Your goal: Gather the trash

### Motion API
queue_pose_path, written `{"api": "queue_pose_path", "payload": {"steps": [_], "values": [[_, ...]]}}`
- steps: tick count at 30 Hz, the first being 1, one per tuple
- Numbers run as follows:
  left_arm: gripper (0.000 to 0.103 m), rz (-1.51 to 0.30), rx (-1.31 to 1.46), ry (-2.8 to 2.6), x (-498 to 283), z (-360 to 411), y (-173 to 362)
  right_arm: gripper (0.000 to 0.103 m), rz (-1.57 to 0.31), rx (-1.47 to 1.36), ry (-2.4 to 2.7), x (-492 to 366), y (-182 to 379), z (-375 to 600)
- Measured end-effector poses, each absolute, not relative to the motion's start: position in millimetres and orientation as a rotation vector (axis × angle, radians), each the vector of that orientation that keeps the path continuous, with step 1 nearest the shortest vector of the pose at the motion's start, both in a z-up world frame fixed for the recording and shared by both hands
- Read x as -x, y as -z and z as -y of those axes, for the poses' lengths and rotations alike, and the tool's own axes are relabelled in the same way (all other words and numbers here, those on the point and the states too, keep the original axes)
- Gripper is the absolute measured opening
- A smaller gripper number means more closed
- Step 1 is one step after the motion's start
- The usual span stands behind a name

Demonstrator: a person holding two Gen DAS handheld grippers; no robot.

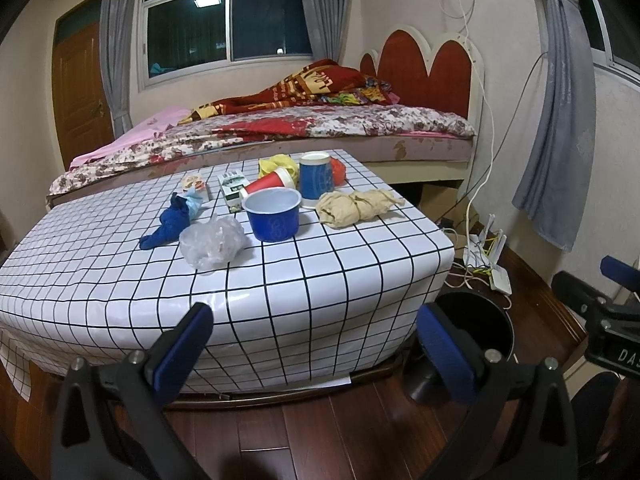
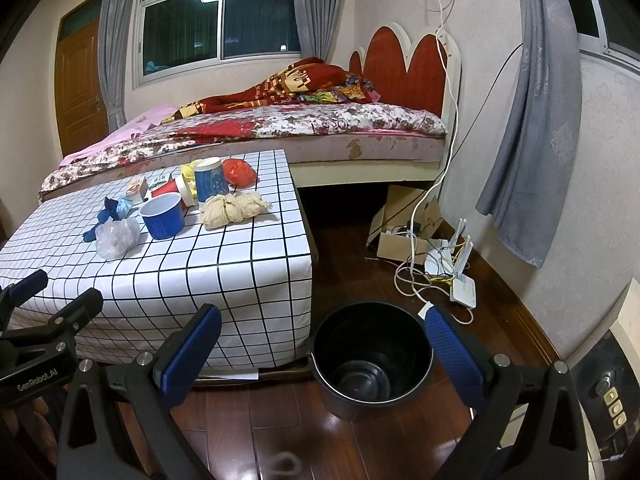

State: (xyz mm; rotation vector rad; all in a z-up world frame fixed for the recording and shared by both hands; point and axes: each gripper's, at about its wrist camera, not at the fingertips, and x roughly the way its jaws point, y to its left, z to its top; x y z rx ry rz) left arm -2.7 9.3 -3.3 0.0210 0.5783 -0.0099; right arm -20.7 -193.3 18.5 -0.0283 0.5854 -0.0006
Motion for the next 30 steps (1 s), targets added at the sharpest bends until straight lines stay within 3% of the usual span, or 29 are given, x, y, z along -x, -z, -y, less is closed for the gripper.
{"api": "queue_pose_path", "payload": {"steps": [13,30], "values": [[0.102,-0.563,-0.002,-0.067,-21,-47,14,0.102,-0.593,0.026,-0.118,1,-7,177],[0.102,-0.646,0.075,-0.118,-109,-122,49,0.102,-0.626,0.18,-0.239,-125,14,92]]}}
